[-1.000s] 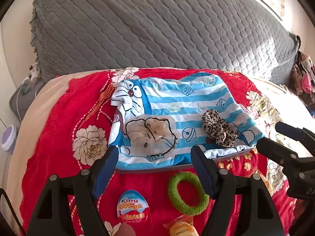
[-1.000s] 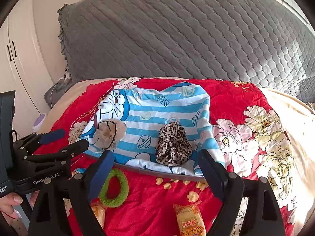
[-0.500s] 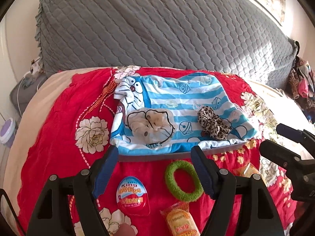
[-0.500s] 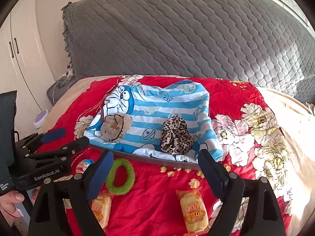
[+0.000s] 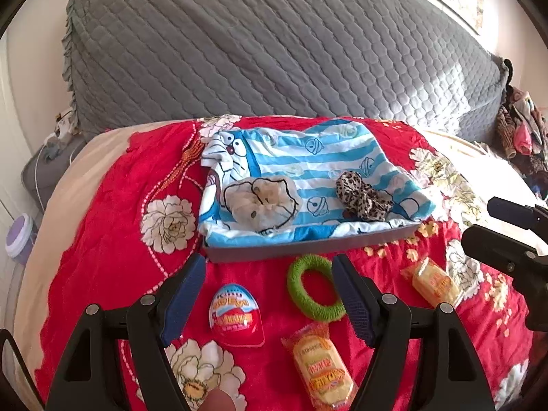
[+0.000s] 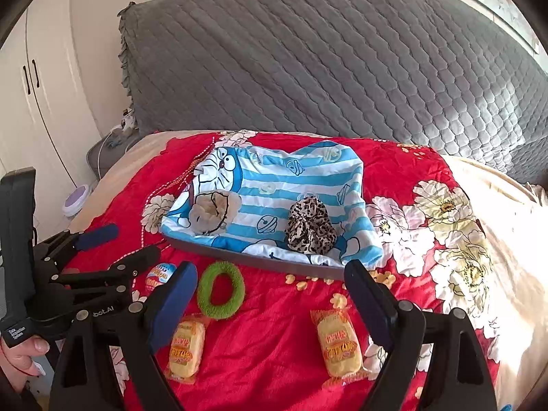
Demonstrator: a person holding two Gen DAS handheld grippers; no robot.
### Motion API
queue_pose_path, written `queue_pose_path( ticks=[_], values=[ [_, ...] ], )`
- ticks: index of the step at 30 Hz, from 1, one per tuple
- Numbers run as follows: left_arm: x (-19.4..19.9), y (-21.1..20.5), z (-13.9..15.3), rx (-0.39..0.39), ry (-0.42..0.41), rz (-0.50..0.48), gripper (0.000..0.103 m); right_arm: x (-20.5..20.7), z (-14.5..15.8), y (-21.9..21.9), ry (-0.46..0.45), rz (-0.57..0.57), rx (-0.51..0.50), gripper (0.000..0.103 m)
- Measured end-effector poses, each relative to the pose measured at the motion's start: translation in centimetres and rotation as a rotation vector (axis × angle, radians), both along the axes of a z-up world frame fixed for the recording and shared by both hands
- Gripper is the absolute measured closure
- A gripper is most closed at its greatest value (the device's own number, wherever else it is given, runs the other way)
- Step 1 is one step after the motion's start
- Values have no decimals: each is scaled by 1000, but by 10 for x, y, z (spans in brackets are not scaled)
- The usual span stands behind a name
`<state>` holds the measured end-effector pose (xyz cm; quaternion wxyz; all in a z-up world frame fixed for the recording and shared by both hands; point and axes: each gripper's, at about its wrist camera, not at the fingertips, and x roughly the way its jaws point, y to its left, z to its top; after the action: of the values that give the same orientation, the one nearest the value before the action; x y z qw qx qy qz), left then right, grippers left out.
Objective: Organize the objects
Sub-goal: 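Raise both open tools and pull back from the tray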
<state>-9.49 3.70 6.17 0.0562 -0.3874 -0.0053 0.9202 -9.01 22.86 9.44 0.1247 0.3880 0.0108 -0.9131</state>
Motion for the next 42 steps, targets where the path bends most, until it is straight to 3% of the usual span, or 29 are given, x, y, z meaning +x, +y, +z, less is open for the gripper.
queue_pose_path(
  ticks=[30, 42],
  values=[
    [65, 14, 9, 37, -8, -17, 26, 64, 7, 21, -2, 1, 15, 15],
    [82, 23, 5, 32, -19, -23, 26, 85, -3, 32, -16, -3, 41, 11]
  ],
)
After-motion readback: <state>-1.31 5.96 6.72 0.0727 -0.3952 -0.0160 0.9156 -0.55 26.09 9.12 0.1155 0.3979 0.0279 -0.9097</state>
